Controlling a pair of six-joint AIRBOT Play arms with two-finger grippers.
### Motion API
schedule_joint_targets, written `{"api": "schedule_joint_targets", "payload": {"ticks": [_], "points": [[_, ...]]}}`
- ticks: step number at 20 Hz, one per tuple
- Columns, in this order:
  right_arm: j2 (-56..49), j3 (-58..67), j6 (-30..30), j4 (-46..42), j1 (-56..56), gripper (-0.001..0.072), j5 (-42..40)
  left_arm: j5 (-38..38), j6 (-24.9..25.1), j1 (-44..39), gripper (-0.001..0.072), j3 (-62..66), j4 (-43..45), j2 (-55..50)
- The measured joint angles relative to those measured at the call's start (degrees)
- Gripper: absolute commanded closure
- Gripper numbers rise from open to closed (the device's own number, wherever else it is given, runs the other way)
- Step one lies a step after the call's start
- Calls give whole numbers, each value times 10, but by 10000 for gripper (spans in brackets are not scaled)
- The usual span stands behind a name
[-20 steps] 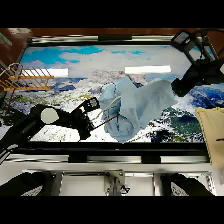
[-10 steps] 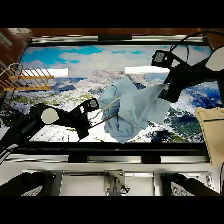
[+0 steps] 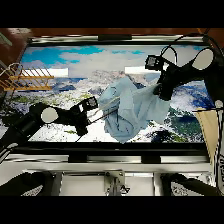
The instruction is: Fold the shirts.
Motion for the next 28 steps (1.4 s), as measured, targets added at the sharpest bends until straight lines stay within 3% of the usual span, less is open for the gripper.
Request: {"api": "schedule_joint_targets", "payload": {"ticks": [2,3,4,7,9,16,19,23,28], "points": [[2,0,9,1,0,626,-8,15,-8,12,248,0,-1,-3],[5,0,12,1,0,626,-8,19,-7,19,139,1,6,-5],[9,0,15,-1,0,627,-8,24,-7,26,92,1,12,-6],[24,0,20,-8,-1,627,-7,45,-6,53,89,12,41,-8],[35,0,22,-11,-1,627,1,61,-7,77,21,29,59,-8],[85,0,22,9,-1,628,35,147,-10,182,24,105,87,-8],[109,0,35,12,-1,628,42,153,-75,201,40,122,80,-10],[144,0,63,-5,-1,627,49,100,-186,208,40,105,-21,-24],[178,0,100,-23,-1,627,55,95,-232,161,39,38,-201,-83]]}}
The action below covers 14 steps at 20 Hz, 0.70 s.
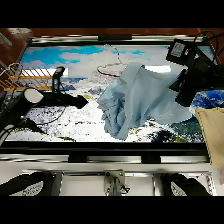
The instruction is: Fold the shirts.
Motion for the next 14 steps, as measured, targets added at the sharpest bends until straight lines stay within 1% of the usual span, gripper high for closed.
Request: {"api": "schedule_joint_targets", "payload": {"ticks": [5,9,10,11,12,14], "points": [[11,0,23,-4,0,627,24,48,21,-94,39,6,-158,-103],[13,0,32,-6,0,627,44,68,35,-135,49,47,-212,-168],[14,0,34,-6,0,627,46,76,38,-139,183,57,-218,-180],[14,0,36,-6,0,627,48,82,41,-142,500,65,-224,-190],[14,0,37,-7,0,627,50,89,43,-144,650,73,-227,-199],[14,0,38,-8,0,627,51,91,54,-145,653,82,-231,-208]]}}
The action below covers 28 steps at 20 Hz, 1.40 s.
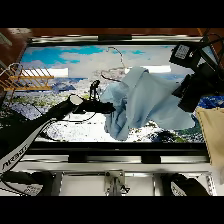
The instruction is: Fold the shirts.
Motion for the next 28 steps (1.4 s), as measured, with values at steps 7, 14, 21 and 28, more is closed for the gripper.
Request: {"api": "schedule_joint_targets", "payload": {"ticks": [7,14,21,28], "points": [[0,0,2,-2,0,627,-15,-35,30,100,654,17,86,66],[0,0,6,66,0,627,-63,-217,-29,207,557,16,217,136],[0,-4,20,98,0,627,-69,-239,-58,204,153,8,167,132],[0,-5,24,103,0,627,-70,-158,-43,158,171,18,10,83]]}}
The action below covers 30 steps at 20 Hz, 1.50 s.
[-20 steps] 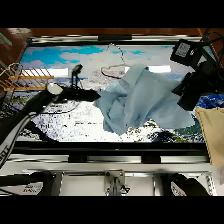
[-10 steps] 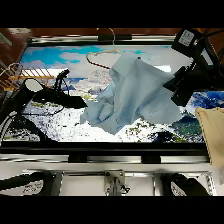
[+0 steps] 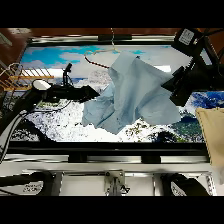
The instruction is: Fold the shirts.
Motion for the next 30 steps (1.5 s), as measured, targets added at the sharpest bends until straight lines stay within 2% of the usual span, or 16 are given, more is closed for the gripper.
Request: {"api": "schedule_joint_targets", "payload": {"ticks": [3,6,7,8,9,15,19,24,30], "points": [[0,0,5,0,0,627,3,-4,0,-39,168,24,-19,-59],[0,0,8,0,0,627,5,-45,-3,-68,173,56,-28,-119],[0,0,8,0,0,627,7,-61,-5,-76,277,64,-31,-137],[0,0,8,0,0,627,8,-70,-7,-83,517,70,-35,-151],[0,0,8,-1,0,627,8,-80,-8,-89,656,75,-42,-165],[0,0,11,-9,0,627,8,-87,46,-71,655,88,-103,-163],[0,0,13,-25,0,627,8,-85,48,-20,655,90,-31,-95],[0,0,18,-22,0,627,8,-85,19,37,655,90,86,-7],[0,0,25,0,0,627,65,-71,8,78,654,90,129,32]]}}
